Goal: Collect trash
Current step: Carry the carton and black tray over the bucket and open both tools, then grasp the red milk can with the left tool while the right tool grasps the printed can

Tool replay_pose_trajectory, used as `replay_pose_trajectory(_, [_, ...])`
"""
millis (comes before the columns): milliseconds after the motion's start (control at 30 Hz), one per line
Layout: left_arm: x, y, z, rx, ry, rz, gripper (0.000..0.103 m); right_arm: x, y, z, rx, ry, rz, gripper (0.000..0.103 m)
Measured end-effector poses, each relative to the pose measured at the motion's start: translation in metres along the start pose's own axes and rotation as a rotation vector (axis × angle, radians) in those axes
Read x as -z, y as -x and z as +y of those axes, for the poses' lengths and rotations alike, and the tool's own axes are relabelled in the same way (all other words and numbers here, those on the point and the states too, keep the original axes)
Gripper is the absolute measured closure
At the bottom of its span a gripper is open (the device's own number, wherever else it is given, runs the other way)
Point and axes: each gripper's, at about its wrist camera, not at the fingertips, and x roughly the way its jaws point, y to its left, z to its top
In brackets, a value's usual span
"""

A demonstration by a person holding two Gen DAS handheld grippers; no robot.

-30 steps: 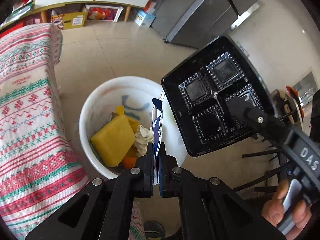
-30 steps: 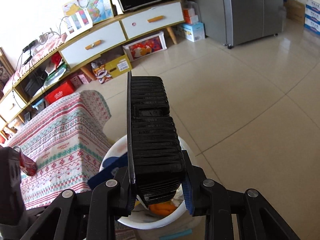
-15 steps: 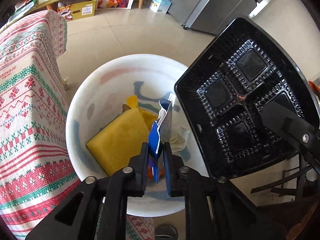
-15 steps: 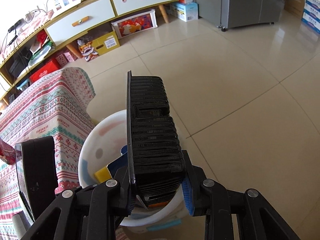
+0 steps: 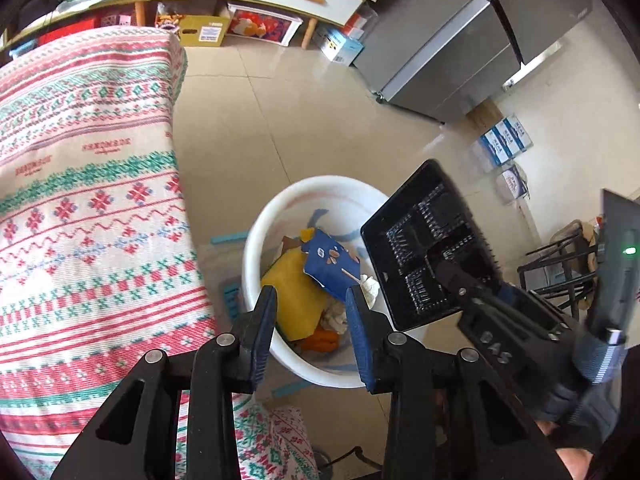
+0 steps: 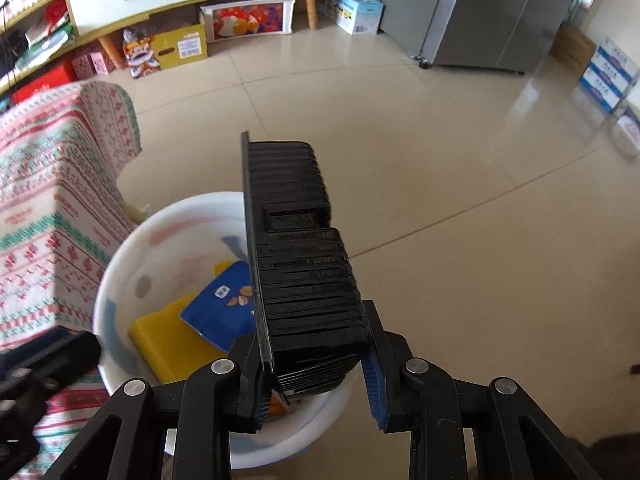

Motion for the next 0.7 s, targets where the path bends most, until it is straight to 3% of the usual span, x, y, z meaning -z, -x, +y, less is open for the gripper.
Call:
replay_pose_trajectory(67, [0.003, 0.018, 0.008, -0.005, 0.021, -0.016, 0.065, 0.002, -0.010, 0.016, 0.067, 0.084, 0.040, 0.067])
replay_pose_trajectory(133, [0.001, 0.033, 0.015, -0.006, 0.038, -0.029, 0.065, 0.004, -0.012, 0.026, -0.018, 0.137, 0.060, 0.053])
replay_pose_trajectory(200, [0.002, 0.048, 0.023, -0.016, 0.047, -0.044, 0.065, 0.005, -0.004, 0.021, -0.153, 0.090, 0.050, 0.051])
replay_pose_trajectory(233, [0.004, 0.057, 0.026, -0.016, 0.053, -0.053, 0.065, 0.004, 0.002, 0.015, -0.180, 0.060, 0.026, 0.051])
replay_pose_trajectory(333, [0.005, 0.078, 0.034, -0.028, 0.056, -0.069, 0.065, 0.002, 0.011, -0.008, -0.195, -0.045, -0.029, 0.045])
replay_pose_trajectory(467, [0.004, 0.107, 0.046, -0.043, 0.048, -0.094, 0.065, 0.001, 0.012, -0.022, -0.295, -0.145, -0.031, 0.045])
replay_pose_trajectory(700, [0.007, 0.162, 0.072, -0.102, 0.049, -0.132, 0.065, 0.001, 0.038, -0.008, -0.379, -0.125, -0.111, 0.045])
